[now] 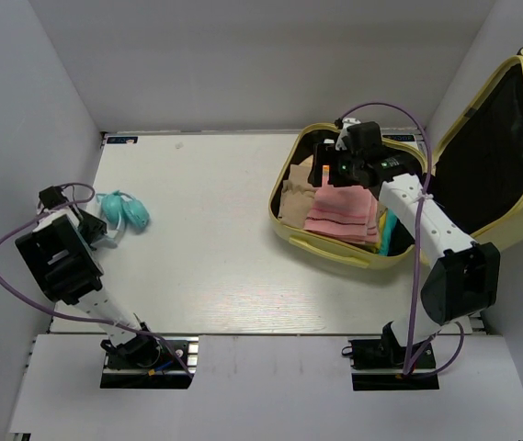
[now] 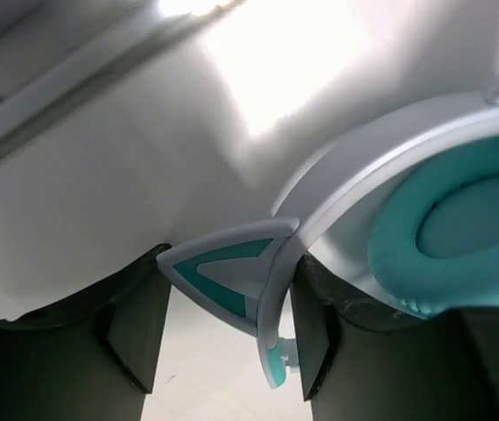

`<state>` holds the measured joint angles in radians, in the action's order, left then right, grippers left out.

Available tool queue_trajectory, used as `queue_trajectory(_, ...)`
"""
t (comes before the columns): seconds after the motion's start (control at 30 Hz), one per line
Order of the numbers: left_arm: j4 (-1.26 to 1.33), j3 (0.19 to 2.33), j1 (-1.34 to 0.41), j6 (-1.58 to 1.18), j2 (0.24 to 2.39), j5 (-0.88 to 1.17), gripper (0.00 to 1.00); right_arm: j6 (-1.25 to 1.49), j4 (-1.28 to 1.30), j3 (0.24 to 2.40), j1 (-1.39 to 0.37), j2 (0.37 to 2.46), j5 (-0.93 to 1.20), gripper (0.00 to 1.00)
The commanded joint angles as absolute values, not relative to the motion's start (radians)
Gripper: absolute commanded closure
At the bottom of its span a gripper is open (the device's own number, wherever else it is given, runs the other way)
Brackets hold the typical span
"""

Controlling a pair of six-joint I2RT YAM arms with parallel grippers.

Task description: Pack the luggage

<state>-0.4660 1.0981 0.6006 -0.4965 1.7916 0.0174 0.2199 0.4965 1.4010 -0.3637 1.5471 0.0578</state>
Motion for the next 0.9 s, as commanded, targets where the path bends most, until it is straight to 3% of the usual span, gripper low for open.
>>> queue_trajectory(0.0, -0.373, 1.051, 0.549, -0.433, 1.775, 0.204, 1.0, 0.183, 0.495, 1.456, -0.388, 1.551, 0.129, 0.09)
queue_trajectory(0.13, -0.29, 1.025, 0.45, -0.342, 1.662, 0.291, 1.0, 0.1, 0.538, 1.497, -0.425, 1.588, 0.218, 0.09)
queue_trajectory(0.2, -0.223, 1.017, 0.401, -0.28, 1.574, 0.479, 1.0, 0.066, 0.578, 1.525, -0.456, 1.621, 0.233, 0.11)
queue_trajectory(0.3, -0.141, 1.0, 0.272, -0.171, 1.479, 0.56, 1.0, -0.039, 0.621, 1.577, -0.497, 1.646, 0.268, 0.12)
queue_trajectory(0.43, -0.152, 1.022, 0.067, -0.094, 1.419, 0.595, 1.0, -0.095, 0.612, 1.609, -0.547, 1.646, 0.322, 0.12)
queue_trajectory(0.53, -0.075, 1.026, 0.006, -0.132, 1.404, 0.612, 1.0, -0.086, 0.58, 1.591, -0.571, 1.646, 0.379, 0.12)
queue_trajectory(0.67, -0.098, 1.064, -0.109, -0.109, 1.42, 0.508, 1.0, -0.091, 0.548, 1.585, -0.598, 1.637, 0.404, 0.11)
queue_trajectory(0.7, -0.112, 1.086, -0.139, -0.098, 1.43, 0.474, 0.97, -0.075, 0.554, 1.585, -0.6, 1.64, 0.326, 0.11)
queue_trajectory(0.73, -0.164, 1.116, -0.15, -0.092, 1.462, 0.416, 0.7, -0.055, 0.557, 1.586, -0.601, 1.637, 0.29, 0.11)
queue_trajectory(0.8, -0.201, 1.169, -0.178, -0.098, 1.495, 0.353, 0.52, -0.026, 0.558, 1.582, -0.601, 1.635, 0.168, 0.11)
queue_trajectory(0.83, -0.259, 1.214, -0.178, -0.1, 1.556, 0.339, 0.28, -0.008, 0.557, 1.566, -0.598, 1.628, 0.105, 0.11)
queue_trajectory(0.87, -0.273, 1.238, -0.189, -0.101, 1.583, 0.293, 0.25, -0.008, 0.558, 1.559, -0.6, 1.623, 0.083, 0.11)
